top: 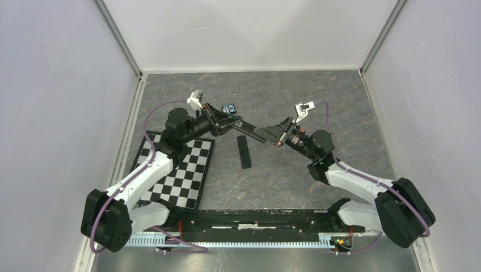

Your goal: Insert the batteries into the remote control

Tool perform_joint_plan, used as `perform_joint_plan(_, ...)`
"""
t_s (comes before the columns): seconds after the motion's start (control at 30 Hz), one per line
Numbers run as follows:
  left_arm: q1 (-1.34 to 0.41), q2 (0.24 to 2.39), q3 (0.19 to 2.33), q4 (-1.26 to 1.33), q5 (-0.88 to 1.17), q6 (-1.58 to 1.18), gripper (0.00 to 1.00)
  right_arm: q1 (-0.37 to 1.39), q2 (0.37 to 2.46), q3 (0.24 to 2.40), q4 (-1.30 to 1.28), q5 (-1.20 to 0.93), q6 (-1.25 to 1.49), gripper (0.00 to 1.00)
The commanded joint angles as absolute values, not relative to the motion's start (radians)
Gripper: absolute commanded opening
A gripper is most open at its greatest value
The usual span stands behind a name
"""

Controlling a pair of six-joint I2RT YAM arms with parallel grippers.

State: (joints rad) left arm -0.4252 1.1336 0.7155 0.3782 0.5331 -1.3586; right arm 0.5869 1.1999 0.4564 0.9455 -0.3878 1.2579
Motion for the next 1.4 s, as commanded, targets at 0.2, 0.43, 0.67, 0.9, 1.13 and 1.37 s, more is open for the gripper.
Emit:
perform_joint_plan(0.2, -0.411, 1.06, 0.756, 0.464, 0.526, -1.333, 0.02, 0.565, 1.136, 0.422, 0.727, -0.372, 1.152, 0.21)
perform_joint_plan(0.43, -0.412, 1.061, 0.744, 0.463, 0.528, -1.337, 0.02, 0.565, 1.128, 0.405, 0.792, -0.377, 1.172, 0.61)
perform_joint_plan(0.67, -0.41, 1.058, 0.748, 0.462, 0.528, -1.339, 0.02, 0.563, 1.138, 0.364, 0.887, -0.4, 1.22, 0.39)
perform_joint_plan(0.9, -0.408, 1.065, 0.732, 0.477, 0.528, -1.395, 0.02, 0.542, 1.118, 0.304, 0.987, -0.43, 1.227, 0.18)
perform_joint_plan(1.13, -0.407, 1.071, 0.714, 0.494, 0.523, -1.391, 0.02, 0.528, 1.11, 0.306, 0.984, -0.455, 1.214, 0.45)
perform_joint_plan(1.37, -0.407, 1.105, 0.693, 0.493, 0.517, -1.257, 0.02, 0.529, 1.116, 0.346, 0.905, -0.449, 1.179, 0.76)
